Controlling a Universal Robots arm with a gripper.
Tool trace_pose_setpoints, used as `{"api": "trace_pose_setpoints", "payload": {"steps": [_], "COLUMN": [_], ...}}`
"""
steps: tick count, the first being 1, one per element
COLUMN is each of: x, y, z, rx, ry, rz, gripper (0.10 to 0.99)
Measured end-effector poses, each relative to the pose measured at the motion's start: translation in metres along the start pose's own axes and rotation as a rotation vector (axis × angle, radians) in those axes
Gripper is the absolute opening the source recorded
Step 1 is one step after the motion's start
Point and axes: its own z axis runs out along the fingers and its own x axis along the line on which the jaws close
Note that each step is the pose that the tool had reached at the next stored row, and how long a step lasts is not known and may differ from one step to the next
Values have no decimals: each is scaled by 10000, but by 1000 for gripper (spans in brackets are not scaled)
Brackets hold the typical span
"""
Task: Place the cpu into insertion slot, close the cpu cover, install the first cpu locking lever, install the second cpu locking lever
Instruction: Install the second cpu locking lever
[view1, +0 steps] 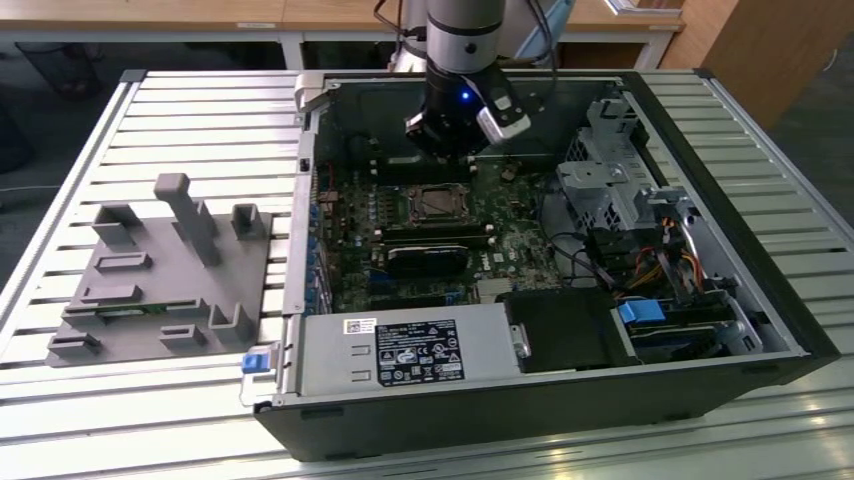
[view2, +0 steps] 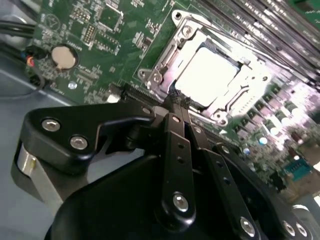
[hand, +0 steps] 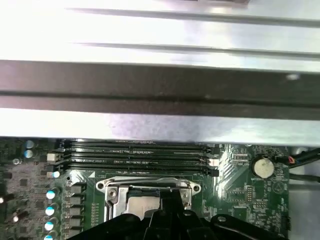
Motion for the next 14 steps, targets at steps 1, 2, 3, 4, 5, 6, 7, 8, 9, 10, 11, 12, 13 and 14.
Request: {"api": "trace_pose_setpoints", "payload": {"steps": [1, 2, 3, 4, 5, 6, 7, 8, 9, 10, 11, 12, 13, 14], "x": [-1, -1, -1, -1, -1, 0, 0, 1, 1, 1, 1, 1, 1, 1], "y": [-1, -6, -13, -26, -41, -58, -77, -95, -114, -131, -147, -161, -173, -183], "z": [-14, -17, -17, -18, -20, -21, -21, -22, -23, -25, -25, -26, -27, -27], "rx": [0, -1, -4, -2, 0, 0, -1, -1, -2, -5, -15, -25, -33, -36], "ry": [1, 1, 1, 2, 3, 3, 3, 3, 2, 3, 3, 4, 10, 23], "rz": [-1, -2, -1, 0, -1, 0, 0, 1, 0, 0, 0, 1, 2, 2], "gripper": [106, 106, 106, 106, 106, 106, 106, 106, 106, 106, 106, 106, 106, 106]}}
